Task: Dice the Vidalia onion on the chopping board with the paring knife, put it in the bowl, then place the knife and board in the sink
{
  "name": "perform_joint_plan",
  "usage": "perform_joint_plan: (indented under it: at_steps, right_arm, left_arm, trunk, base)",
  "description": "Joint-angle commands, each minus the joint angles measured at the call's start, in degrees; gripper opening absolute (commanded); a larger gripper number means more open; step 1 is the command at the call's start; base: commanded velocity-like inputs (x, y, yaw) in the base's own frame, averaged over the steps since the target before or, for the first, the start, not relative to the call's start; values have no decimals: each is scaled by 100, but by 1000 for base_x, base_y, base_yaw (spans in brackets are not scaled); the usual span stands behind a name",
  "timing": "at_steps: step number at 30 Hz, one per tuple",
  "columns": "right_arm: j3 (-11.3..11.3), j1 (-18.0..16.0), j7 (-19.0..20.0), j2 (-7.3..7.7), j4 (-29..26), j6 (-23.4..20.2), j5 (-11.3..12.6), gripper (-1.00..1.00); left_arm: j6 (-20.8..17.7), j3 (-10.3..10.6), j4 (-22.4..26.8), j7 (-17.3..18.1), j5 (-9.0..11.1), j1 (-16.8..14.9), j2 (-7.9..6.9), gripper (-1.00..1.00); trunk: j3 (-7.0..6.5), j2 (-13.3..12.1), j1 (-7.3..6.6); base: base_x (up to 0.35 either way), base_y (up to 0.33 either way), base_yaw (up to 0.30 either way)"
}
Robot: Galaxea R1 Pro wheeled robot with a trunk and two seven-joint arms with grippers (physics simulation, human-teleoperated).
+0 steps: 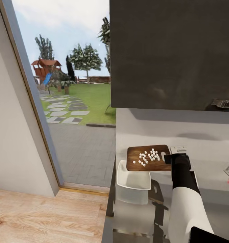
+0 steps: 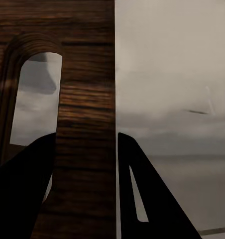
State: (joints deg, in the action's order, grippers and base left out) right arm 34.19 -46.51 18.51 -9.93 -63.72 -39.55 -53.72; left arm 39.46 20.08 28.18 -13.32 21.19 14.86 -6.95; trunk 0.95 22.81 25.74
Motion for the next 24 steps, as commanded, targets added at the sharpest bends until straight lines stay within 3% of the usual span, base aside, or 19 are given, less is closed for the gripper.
perform_joint_plan:
  at_steps: [1, 8, 24]
  right_arm:
    - [-15, -7, 56, -6, -9, -3, -58, -100]
    - [-194, -8, 32, -6, -9, -1, -60, -100]
    - [-211, -8, 8, -6, -9, 145, -87, -100]
  left_arm:
    - [9, 47, 12, -48, 26, -1, -9, 100]
    - [6, 47, -31, -48, 27, -1, -9, 100]
    - [9, 48, -33, -48, 26, -1, -9, 100]
  trunk:
    - [10, 11, 4]
    - [10, 11, 4]
    - [10, 11, 4]
  base:
    - [0, 25, 0]
    - [0, 35, 0]
    - [0, 1, 0]
